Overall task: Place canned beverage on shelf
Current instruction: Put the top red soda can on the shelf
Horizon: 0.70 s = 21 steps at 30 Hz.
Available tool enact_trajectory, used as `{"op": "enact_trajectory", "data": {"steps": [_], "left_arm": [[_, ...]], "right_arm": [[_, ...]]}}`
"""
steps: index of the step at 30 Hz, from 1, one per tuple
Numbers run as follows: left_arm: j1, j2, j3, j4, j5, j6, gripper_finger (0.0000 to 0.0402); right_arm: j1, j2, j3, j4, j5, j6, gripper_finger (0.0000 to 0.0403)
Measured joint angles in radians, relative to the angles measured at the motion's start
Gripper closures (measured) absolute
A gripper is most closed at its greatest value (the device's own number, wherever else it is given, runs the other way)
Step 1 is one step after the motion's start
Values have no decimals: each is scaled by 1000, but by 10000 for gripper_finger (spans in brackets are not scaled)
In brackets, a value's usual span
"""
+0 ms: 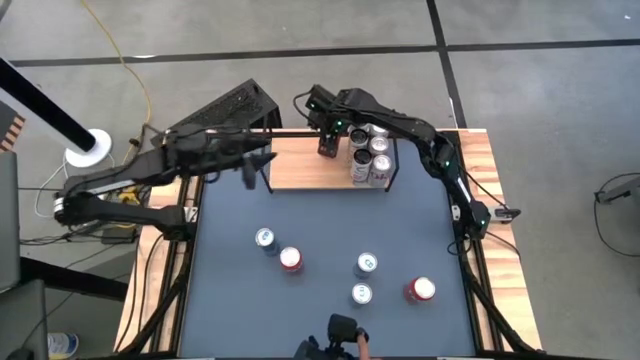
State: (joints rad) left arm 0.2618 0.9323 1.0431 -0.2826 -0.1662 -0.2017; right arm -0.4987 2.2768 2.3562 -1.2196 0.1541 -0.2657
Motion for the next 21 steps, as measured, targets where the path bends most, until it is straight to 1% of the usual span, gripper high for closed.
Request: {"op": "enact_trajectory", "data": {"steps": [3, 5, 6, 11, 16, 18, 21], "left_arm": [[-52, -46, 0, -80, 0, -50, 314], [-97, -59, 0, -131, 1, -57, 372], [-120, -59, 0, -149, -2, -57, 386], [-203, -25, -1, -165, -24, -46, 390], [-213, 16, -2, -149, -30, -40, 391], [-213, 19, -2, -133, -28, -39, 391], [-213, 17, -2, -120, -26, -39, 391]], "right_arm": [[-6, 0, 0, -1, 1, 3, 106], [-10, 0, 0, -2, 0, 9, 106], [-10, 0, 0, -3, 0, 15, 106], [-9, 0, 0, -34, -12, 28, 106], [-7, 0, 0, -43, -8, -9, 106], [-2, 0, 0, -27, 16, -20, 106], [4, 1, 0, -15, 82, -22, 106]]}}
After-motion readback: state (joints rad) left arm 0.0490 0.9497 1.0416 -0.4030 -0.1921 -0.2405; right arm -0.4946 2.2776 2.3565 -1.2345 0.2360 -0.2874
